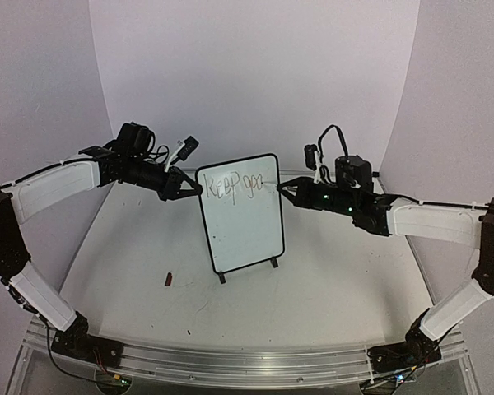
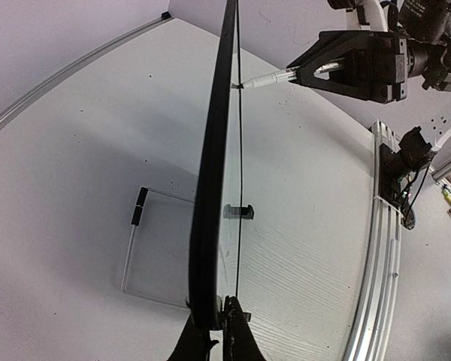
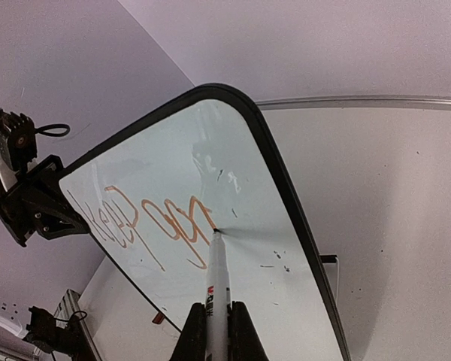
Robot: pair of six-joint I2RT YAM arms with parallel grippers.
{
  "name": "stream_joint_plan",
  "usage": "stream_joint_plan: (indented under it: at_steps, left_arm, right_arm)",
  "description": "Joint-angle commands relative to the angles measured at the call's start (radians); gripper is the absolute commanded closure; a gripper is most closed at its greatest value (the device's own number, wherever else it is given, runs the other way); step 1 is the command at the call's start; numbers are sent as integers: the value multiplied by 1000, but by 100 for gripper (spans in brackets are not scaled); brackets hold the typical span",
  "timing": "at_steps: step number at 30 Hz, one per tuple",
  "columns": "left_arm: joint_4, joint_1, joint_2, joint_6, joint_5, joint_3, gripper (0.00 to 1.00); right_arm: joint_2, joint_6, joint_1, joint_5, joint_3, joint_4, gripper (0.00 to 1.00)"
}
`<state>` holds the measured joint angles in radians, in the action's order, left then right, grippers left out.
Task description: Write a sentence on the whiteboard
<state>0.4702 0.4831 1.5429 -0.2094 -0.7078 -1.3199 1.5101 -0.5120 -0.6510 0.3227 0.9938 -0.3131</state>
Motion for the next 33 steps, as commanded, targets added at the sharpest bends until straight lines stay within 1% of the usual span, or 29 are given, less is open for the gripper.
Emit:
stream_joint_plan:
  at_steps: [1,9,21,33]
  left_arm:
    - [78,22,14,-69,54,-1,100]
    - [79,22,9,-69,54,-1,100]
    - [80,22,5,-69,56,-1,100]
    - [79,23,10,-69,54,-1,100]
  right_arm:
    - [-13,-5,6,-64,-18,-10,100]
    - [-46,9,7,-104,-10,10,100]
    - [-97,19,7,-26,52,0,100]
    - [-31,46,6,-90,112,-4,100]
